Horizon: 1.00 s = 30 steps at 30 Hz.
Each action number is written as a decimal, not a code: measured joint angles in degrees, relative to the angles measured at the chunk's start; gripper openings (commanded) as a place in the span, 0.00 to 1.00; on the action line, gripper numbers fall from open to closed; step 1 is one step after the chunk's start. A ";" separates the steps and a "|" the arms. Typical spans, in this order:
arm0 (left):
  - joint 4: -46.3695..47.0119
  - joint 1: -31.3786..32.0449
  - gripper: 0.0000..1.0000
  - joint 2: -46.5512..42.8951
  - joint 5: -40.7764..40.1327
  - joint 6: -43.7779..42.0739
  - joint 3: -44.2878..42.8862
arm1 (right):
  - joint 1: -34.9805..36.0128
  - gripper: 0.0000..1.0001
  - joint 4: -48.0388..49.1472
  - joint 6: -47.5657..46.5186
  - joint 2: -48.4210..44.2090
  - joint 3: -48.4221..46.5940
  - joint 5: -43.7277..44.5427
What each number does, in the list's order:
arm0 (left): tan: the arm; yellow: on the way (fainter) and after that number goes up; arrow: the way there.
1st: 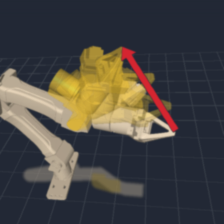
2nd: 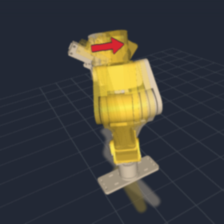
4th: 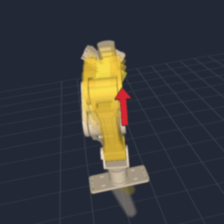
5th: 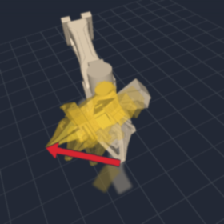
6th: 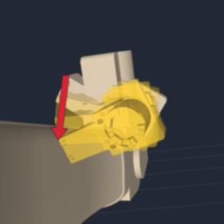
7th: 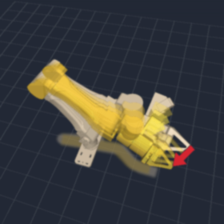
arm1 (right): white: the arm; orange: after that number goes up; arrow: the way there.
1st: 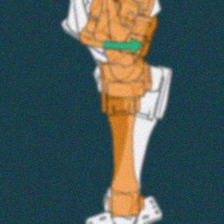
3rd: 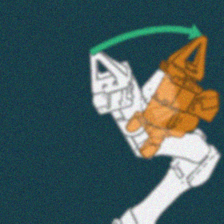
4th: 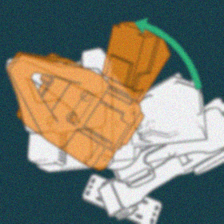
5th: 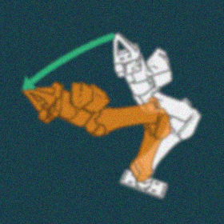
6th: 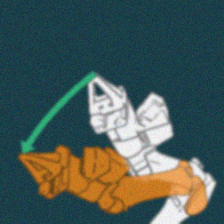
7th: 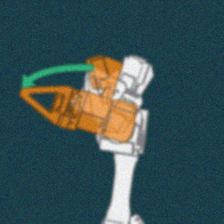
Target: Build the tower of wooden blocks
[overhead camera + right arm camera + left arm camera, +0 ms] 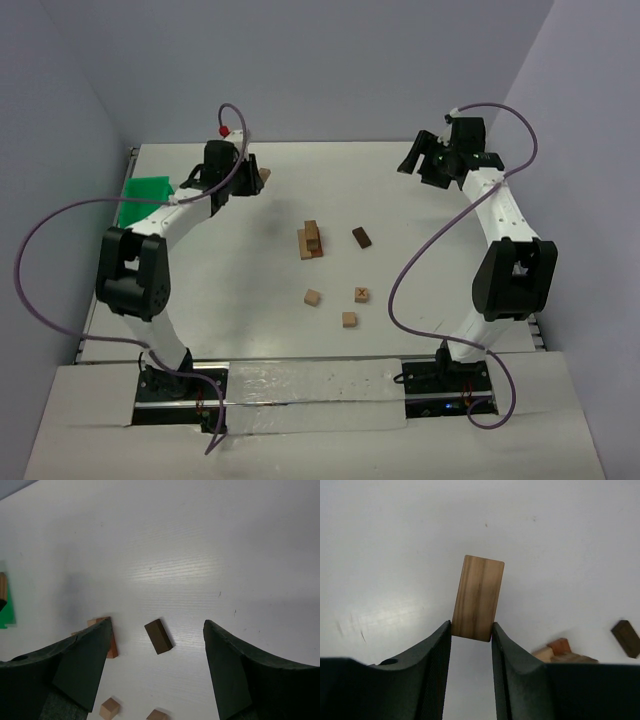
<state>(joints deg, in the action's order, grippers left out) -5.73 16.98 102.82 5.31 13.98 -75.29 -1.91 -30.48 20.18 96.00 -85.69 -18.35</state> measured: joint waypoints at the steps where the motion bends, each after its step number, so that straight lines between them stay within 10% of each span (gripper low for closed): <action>1: 0.07 0.55 0.00 -2.19 -1.29 2.63 2.41 | 0.00 0.81 0.00 0.15 -0.22 0.00 -0.02; 15: -6.01 7.35 0.02 -8.87 -16.31 22.01 21.45 | 0.00 0.87 0.49 0.33 -6.10 2.57 1.32; 25: -5.56 9.39 0.26 -4.69 -16.69 25.41 21.67 | 0.00 0.94 0.77 0.31 -6.70 2.80 2.47; 30: -5.54 9.39 0.59 -4.45 -16.59 26.00 21.43 | 0.00 1.00 0.76 0.30 -6.72 2.80 2.67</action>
<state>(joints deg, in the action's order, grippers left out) -11.27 26.37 98.37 -11.28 39.98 -53.87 -1.91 -29.71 20.49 89.27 -82.89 -15.68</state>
